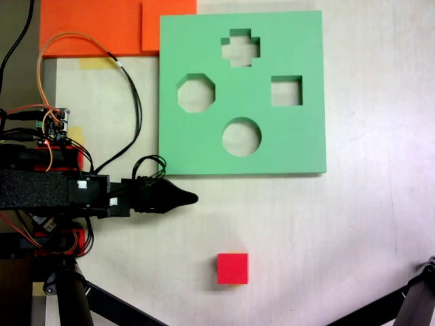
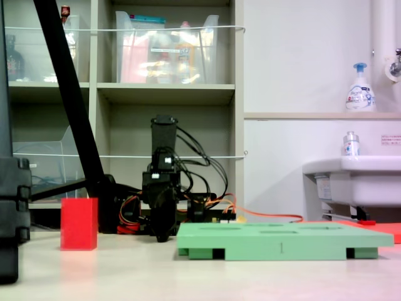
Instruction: Put the square block into the corresponding hole
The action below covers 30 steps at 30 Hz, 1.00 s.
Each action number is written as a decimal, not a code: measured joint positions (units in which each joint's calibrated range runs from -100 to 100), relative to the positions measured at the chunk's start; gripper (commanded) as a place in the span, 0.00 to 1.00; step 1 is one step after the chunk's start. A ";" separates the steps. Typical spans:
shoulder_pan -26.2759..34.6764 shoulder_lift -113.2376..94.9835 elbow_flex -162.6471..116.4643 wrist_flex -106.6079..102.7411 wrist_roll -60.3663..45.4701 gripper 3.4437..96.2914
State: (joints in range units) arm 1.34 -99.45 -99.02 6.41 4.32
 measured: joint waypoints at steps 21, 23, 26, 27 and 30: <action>0.00 0.00 0.00 0.00 -0.05 0.49; -0.29 0.00 0.00 0.00 0.10 0.50; -1.27 0.00 0.00 0.10 5.47 0.50; -1.66 0.00 0.00 0.20 9.28 0.49; -5.03 0.00 -0.29 3.52 22.03 0.46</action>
State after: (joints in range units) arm -3.69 -99.45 -99.31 9.94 26.35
